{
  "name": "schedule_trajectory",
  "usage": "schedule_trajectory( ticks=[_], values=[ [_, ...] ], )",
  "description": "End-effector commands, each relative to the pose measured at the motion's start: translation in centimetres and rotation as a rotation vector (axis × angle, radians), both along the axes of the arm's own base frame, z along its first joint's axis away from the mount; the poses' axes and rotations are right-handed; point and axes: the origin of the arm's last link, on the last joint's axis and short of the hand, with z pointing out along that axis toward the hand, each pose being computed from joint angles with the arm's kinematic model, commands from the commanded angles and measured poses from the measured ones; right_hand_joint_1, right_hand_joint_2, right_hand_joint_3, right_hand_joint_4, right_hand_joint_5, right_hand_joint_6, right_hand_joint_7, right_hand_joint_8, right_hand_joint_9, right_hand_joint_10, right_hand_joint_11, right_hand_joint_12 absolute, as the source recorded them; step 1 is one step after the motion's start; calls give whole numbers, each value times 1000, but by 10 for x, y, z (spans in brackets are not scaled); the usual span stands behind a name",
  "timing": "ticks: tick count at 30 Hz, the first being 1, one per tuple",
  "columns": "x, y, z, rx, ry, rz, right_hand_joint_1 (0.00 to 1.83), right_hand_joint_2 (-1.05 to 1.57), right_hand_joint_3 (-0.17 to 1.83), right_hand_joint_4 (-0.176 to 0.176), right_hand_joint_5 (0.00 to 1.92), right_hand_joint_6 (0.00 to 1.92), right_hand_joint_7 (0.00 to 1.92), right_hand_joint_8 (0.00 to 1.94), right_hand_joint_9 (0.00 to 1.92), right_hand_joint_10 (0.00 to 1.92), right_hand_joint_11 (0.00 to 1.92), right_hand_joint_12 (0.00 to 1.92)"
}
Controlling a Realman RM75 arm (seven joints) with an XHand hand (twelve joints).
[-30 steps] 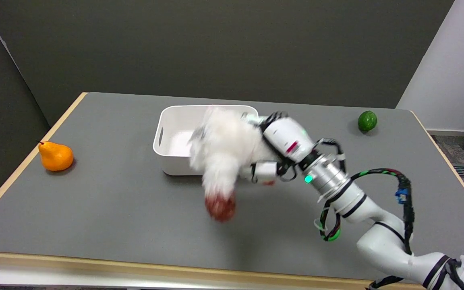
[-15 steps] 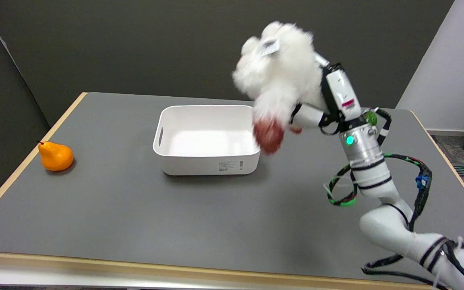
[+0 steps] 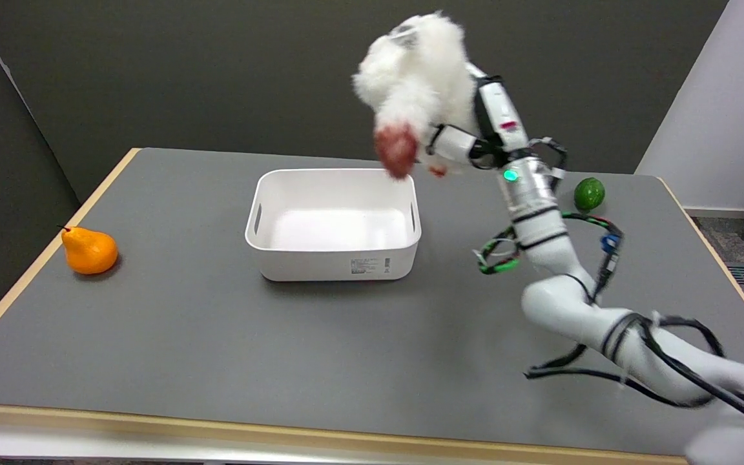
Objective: Place the blackboard eraser into the white box.
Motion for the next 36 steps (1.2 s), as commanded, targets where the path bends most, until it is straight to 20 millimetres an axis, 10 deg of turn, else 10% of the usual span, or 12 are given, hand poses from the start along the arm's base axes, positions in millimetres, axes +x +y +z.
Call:
schedule_trajectory(
  ticks=[1,10,20,22,25,28,36],
  values=[
    [-8,-69,-102,197,149,-192,1329,1191,187,-176,471,1555,754,1450,715,1635,682,1921],
    [-47,-22,-122,296,214,-298,1332,1179,195,-176,486,1533,770,1429,725,1618,723,1921],
    [-86,-23,-123,304,271,-481,1334,1173,198,-176,493,1527,781,1416,730,1606,744,1921],
    [-87,-24,-125,309,277,-504,1188,1270,71,-176,462,1574,804,1447,781,1346,700,1921],
    [-85,-27,-125,313,286,-528,731,615,898,-53,132,326,241,390,196,875,318,1568],
    [-81,-32,-125,314,299,-549,681,576,945,-54,73,46,70,158,21,618,203,1155],
    [-62,-43,-125,305,307,-517,478,540,816,-60,-1,74,-1,39,-1,420,64,1336]
  ],
)
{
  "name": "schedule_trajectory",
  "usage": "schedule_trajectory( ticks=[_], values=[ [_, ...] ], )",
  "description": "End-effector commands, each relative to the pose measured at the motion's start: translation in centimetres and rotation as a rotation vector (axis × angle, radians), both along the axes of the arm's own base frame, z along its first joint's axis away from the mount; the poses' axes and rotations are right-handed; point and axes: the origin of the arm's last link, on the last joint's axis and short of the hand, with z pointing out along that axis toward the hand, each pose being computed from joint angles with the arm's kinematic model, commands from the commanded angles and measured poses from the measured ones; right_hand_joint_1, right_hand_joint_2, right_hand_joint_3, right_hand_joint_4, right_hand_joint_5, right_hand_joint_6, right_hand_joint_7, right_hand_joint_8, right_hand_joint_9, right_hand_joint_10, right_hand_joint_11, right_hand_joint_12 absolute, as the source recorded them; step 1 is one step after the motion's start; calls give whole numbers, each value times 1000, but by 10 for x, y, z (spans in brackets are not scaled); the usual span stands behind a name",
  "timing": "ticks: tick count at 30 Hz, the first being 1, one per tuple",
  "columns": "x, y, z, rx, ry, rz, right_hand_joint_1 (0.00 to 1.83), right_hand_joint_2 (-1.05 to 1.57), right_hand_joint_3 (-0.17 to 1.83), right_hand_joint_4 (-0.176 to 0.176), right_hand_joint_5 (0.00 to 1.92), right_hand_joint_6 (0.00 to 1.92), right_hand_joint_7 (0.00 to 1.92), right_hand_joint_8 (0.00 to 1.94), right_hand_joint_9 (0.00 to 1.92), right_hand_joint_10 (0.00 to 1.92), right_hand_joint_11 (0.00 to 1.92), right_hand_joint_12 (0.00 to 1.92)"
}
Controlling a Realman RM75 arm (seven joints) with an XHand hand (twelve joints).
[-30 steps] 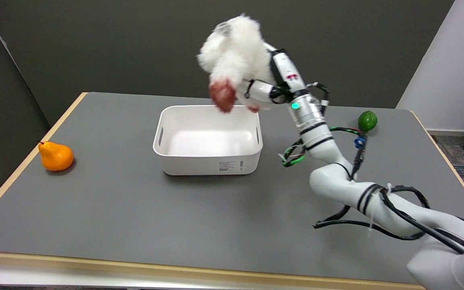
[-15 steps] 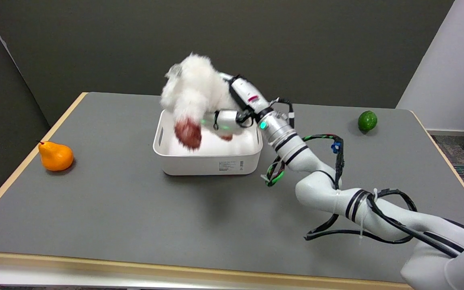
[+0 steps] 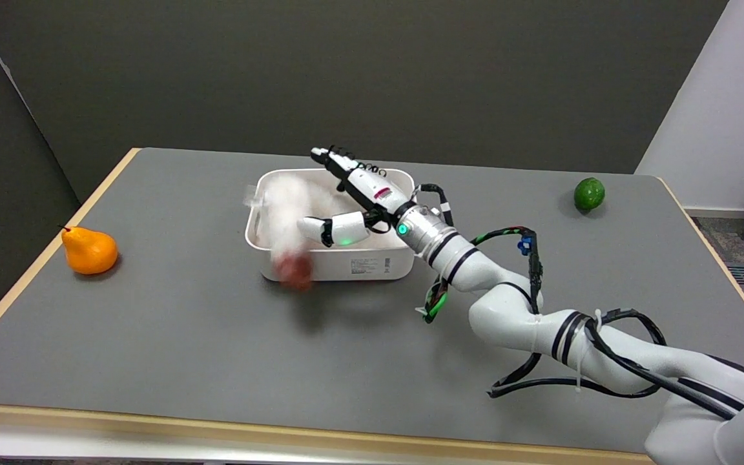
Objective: Place the blackboard eraser into the white box.
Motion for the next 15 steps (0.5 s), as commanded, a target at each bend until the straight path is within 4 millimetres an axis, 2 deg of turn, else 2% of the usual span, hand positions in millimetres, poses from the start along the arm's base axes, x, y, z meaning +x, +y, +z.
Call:
schedule_trajectory(
  ticks=[1,3,6,8,9,10,12,15],
  values=[
    [13,-12,-5,16,50,-43,472,539,816,-61,-1,68,-1,36,-1,418,65,1335],
    [28,-12,7,-22,5,35,466,538,817,-61,-1,63,-1,32,-1,416,68,1333],
    [54,-6,38,-107,-104,200,454,541,815,-62,-1,66,-1,27,-1,403,38,1299],
    [80,0,76,-199,-191,284,493,534,832,-60,9,63,7,42,-1,407,44,1229],
    [90,4,94,-235,-221,307,587,509,891,-53,39,18,30,67,-1,417,102,1056],
    [100,9,111,-265,-245,331,589,515,907,-51,40,36,33,106,-1,432,103,1024],
    [119,21,150,-324,-288,377,444,580,870,-51,-1,177,6,214,-1,475,11,1187],
    [135,39,189,-365,-329,406,443,590,866,-46,-1,194,15,234,-1,485,-1,1186]
  ],
)
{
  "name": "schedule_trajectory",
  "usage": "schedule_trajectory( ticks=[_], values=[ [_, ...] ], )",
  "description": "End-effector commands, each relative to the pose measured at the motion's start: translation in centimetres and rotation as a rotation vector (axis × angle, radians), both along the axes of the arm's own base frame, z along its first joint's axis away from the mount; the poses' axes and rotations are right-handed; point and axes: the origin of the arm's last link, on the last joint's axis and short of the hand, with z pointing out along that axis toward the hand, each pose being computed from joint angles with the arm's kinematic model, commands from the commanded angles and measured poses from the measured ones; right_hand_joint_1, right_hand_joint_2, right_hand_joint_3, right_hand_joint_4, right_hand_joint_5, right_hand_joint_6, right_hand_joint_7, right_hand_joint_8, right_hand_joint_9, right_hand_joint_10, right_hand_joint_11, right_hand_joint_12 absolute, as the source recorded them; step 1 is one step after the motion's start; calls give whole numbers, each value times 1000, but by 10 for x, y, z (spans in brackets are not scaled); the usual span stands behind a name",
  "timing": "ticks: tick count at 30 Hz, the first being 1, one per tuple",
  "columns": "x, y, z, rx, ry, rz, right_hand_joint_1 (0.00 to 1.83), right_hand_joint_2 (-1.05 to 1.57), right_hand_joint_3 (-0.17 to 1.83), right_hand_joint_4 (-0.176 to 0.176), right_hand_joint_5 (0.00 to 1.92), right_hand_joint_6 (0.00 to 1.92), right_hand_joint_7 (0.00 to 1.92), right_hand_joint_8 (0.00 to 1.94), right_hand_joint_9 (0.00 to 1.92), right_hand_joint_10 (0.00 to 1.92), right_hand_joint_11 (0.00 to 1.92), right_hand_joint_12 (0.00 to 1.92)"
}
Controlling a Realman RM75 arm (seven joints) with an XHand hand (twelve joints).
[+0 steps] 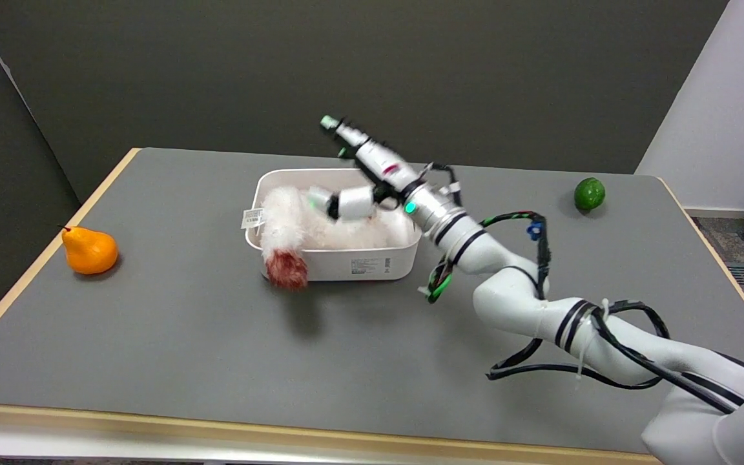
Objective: Place the blackboard eraser into the white box.
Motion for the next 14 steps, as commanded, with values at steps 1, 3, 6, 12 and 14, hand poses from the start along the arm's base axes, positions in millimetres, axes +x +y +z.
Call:
schedule_trajectory(
  ticks=[1,3,6,12,14],
  values=[
    [110,55,187,-336,-325,352,442,590,866,-45,-1,197,18,238,-1,488,-1,1185],
    [111,72,210,-373,-409,370,583,561,953,-53,68,81,62,185,6,442,106,995],
    [107,96,238,-435,-554,420,537,574,950,-56,68,106,68,218,6,486,93,1032],
    [71,136,282,-449,-941,543,409,665,813,-50,86,312,198,316,105,777,114,1327],
    [65,143,290,-419,-1018,592,398,685,815,-42,108,323,233,321,149,787,132,1329]
  ],
)
